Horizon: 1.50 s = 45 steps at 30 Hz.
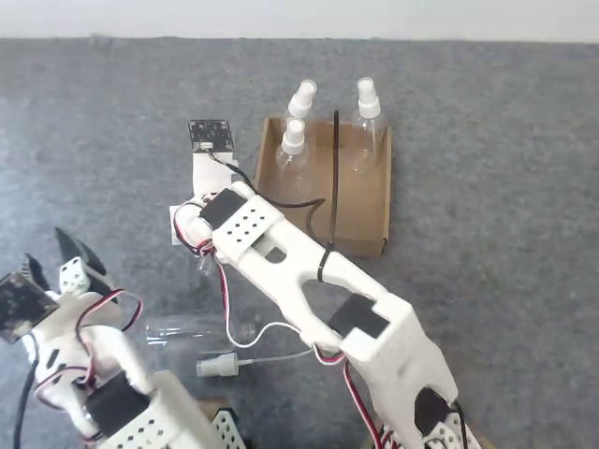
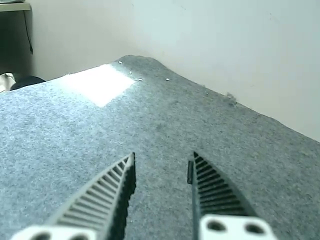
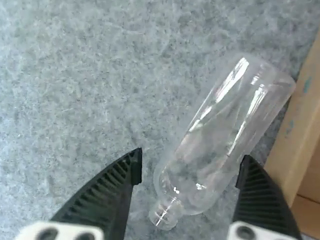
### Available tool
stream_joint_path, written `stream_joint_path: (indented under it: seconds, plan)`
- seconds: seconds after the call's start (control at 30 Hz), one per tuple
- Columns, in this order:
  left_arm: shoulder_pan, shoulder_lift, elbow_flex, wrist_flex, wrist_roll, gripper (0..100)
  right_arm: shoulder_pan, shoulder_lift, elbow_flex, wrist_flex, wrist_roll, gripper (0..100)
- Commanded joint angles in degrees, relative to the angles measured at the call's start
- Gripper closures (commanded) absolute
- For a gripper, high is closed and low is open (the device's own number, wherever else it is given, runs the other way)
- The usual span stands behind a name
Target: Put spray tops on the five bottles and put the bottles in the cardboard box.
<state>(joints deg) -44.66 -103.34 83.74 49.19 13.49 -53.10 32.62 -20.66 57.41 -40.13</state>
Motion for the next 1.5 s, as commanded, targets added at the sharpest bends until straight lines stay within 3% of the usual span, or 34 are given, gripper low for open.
stream_joint_path:
  seconds: [0.0, 0.23, 0.5, 0.77, 1.47]
  plan:
    - [-0.1, -1.1, -0.2, -1.8, 0.6, 84, 0.9, 1.4, -5.5, 0.8, -0.6, 72.8]
    - [-0.1, -1.1, -0.2, -1.8, 0.6, 84, 0.9, 4.1, -6.4, 0.7, -0.4, 73.3]
    - [-0.1, -1.1, -0.1, -1.7, 0.5, 84, 1.3, 3.6, -6.4, 0.6, -0.3, 92.5]
    - [-0.1, -1.1, 0.1, -1.8, 0.5, 84, 1.3, 2.4, -6.4, 2.5, 3.3, 92.8]
    - [-0.2, -1.1, 0.3, -1.9, 0.5, 84, 0.8, -18.2, -6.4, 19.4, 3.3, 92.4]
